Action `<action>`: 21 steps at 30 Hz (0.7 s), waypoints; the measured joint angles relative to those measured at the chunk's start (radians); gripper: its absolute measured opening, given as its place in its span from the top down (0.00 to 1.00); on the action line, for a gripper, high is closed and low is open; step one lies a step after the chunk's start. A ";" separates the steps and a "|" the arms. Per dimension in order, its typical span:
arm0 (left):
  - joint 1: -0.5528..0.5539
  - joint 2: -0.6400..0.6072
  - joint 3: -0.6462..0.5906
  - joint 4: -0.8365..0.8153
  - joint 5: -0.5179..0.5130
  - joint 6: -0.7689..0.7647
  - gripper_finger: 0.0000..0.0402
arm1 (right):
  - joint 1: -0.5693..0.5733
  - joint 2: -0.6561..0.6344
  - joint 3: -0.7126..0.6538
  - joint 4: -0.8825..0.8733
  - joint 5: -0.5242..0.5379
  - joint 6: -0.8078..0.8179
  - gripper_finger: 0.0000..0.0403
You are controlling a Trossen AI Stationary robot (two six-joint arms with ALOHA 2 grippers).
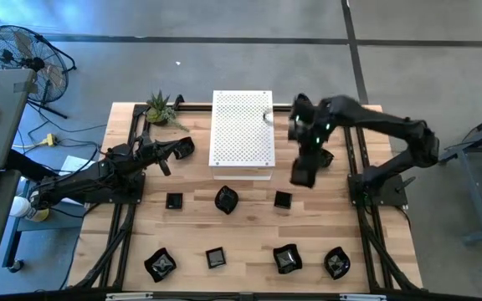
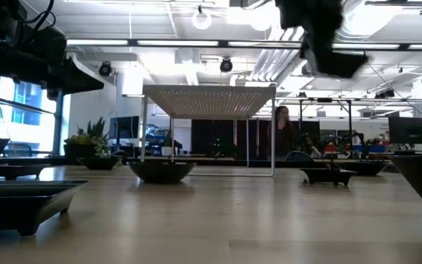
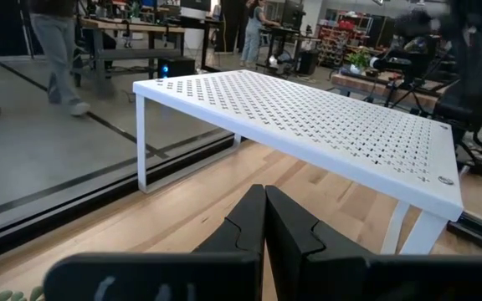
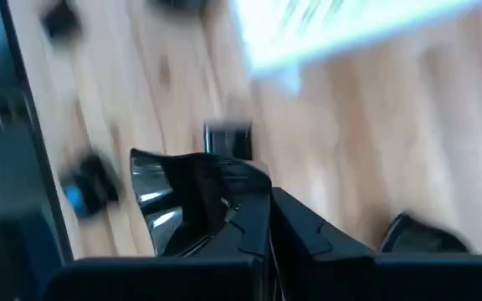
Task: Pick & Place Mini shaped plates
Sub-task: Put the black distorted square plate on the shelf
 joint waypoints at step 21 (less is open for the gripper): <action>0.000 0.000 0.000 0.000 0.000 0.001 1.00 | -0.342 0.563 0.696 0.298 -0.062 0.363 1.00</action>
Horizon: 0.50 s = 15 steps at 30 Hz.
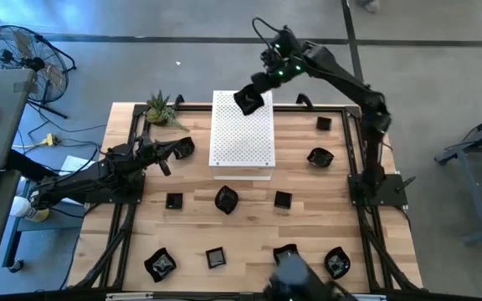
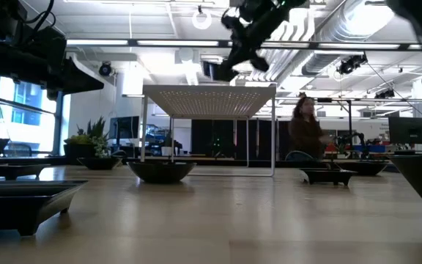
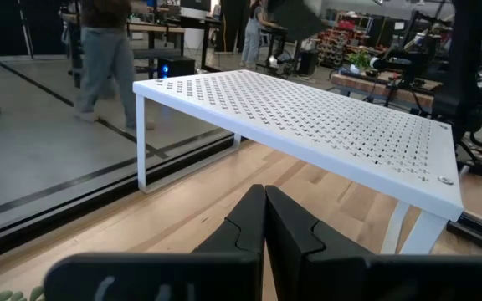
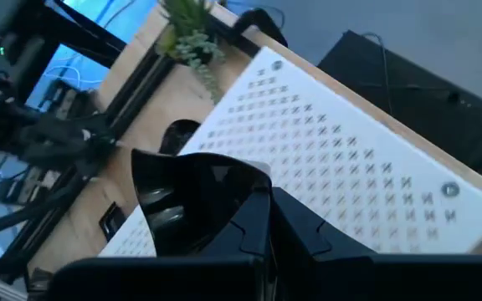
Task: Pick & Place Mini shaped plates
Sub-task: Put the black distorted square plate on the shelf
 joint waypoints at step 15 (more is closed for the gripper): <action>0.000 0.000 0.000 0.000 -0.021 0.002 1.00 | -0.082 0.227 0.151 -0.069 -0.067 -0.064 0.98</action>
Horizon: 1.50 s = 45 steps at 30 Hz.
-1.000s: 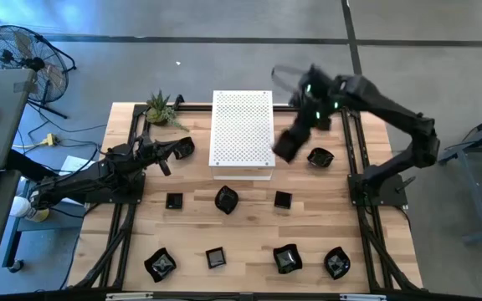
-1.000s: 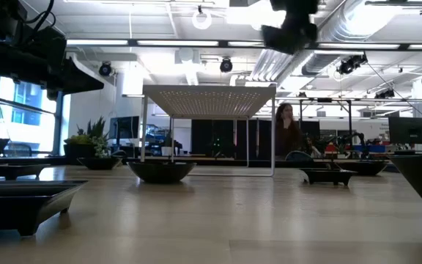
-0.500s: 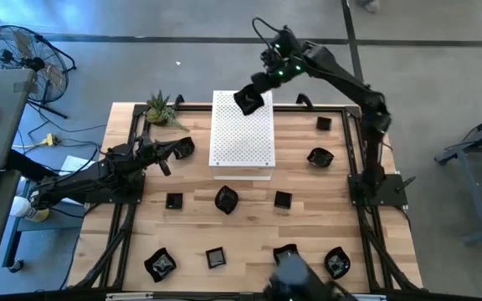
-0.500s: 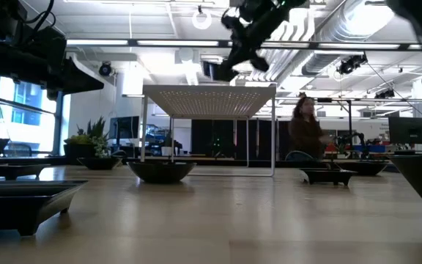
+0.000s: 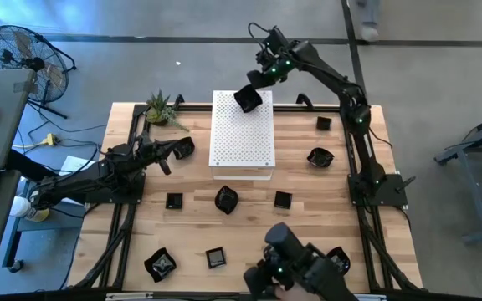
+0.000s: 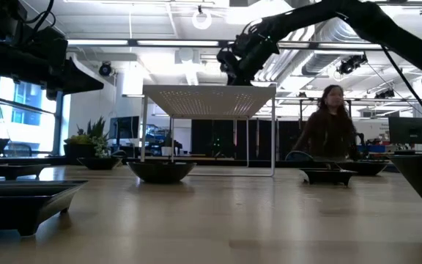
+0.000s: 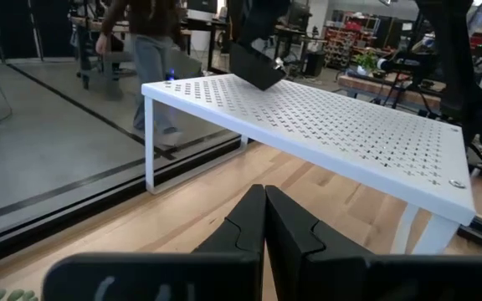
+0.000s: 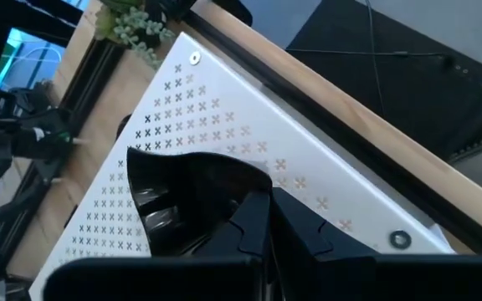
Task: Pick & Place Mini shaped plates
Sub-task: Put the black distorted square plate on the shelf
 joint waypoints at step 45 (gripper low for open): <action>0.000 0.000 0.000 -0.001 -0.041 0.000 1.00 | 0.108 -0.105 -0.002 -0.315 0.067 -0.477 0.99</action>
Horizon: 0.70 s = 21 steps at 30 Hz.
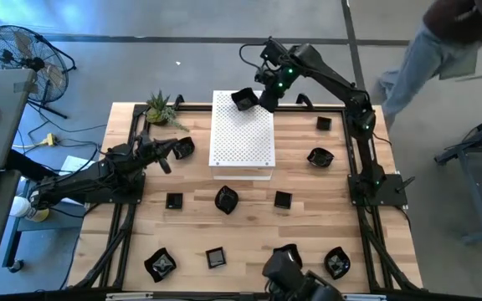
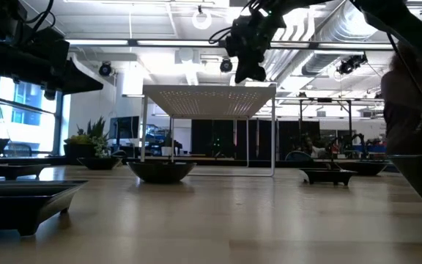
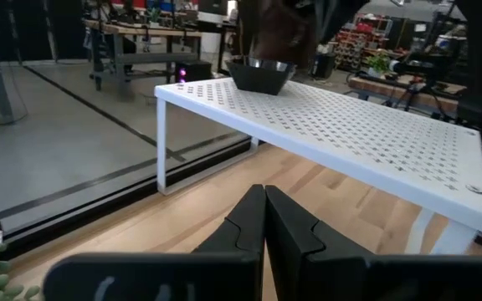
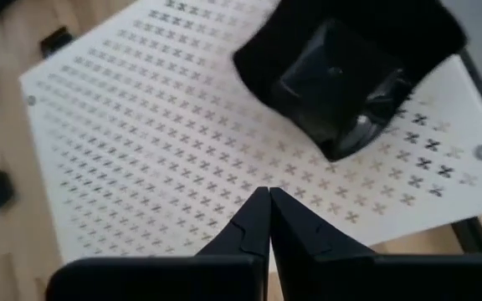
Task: Pick & Place Mini shaped plates
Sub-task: Put the black distorted square plate on the shelf
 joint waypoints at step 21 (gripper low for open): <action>0.000 0.000 0.000 -0.004 -0.008 0.000 1.00 | -0.004 0.060 0.000 0.062 0.114 0.074 0.99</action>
